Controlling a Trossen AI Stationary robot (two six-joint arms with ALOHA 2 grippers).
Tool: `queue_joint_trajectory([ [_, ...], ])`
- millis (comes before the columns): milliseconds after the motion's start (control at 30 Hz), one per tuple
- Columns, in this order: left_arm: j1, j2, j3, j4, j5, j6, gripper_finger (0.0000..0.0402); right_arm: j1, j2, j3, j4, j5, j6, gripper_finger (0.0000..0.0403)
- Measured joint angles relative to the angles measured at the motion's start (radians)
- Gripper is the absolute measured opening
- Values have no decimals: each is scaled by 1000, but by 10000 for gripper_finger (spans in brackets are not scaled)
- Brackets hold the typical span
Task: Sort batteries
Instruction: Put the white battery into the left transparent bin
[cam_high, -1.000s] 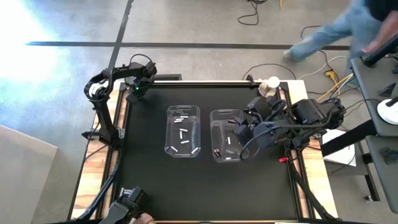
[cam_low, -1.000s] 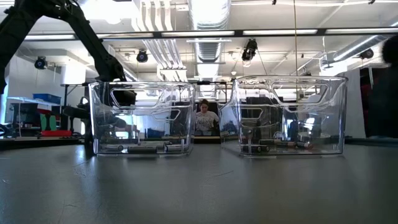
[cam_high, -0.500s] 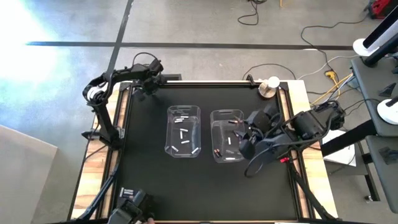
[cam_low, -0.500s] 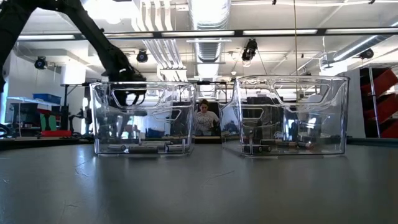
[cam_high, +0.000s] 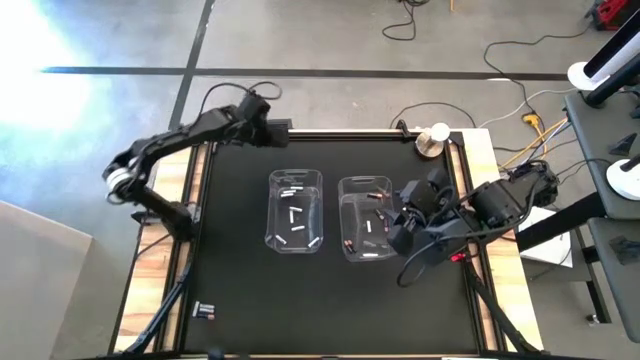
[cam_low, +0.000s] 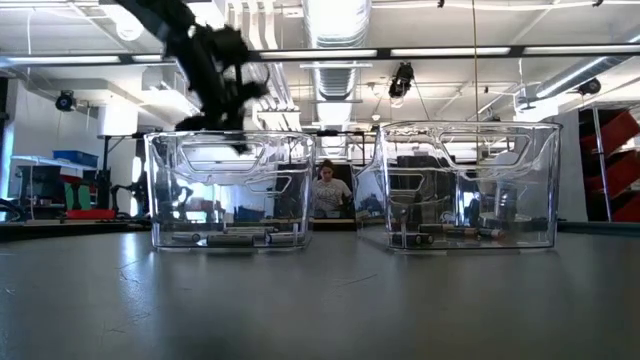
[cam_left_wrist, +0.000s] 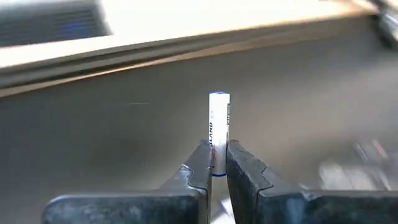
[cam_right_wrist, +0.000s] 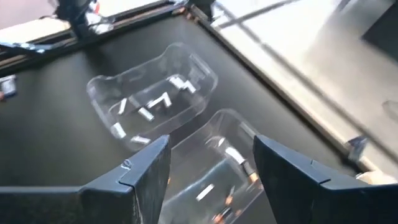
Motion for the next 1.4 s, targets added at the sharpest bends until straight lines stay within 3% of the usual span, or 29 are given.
queue_joint_trajectory([
  [133,-181,-103,-7,6,5,169,12,-5,-5,-19,-1,81,-9,221],
  [267,-374,-154,-23,9,0,310,12,-23,-7,-23,0,91,-8,221],
  [500,-598,-94,-62,11,-180,358,13,-29,-4,-23,9,72,-5,219],
  [900,-607,192,-34,-52,-204,189,13,-26,-3,-39,9,-44,66,219],
  [1400,-606,378,85,-145,-149,74,14,-26,-3,-89,8,-74,81,219],
])
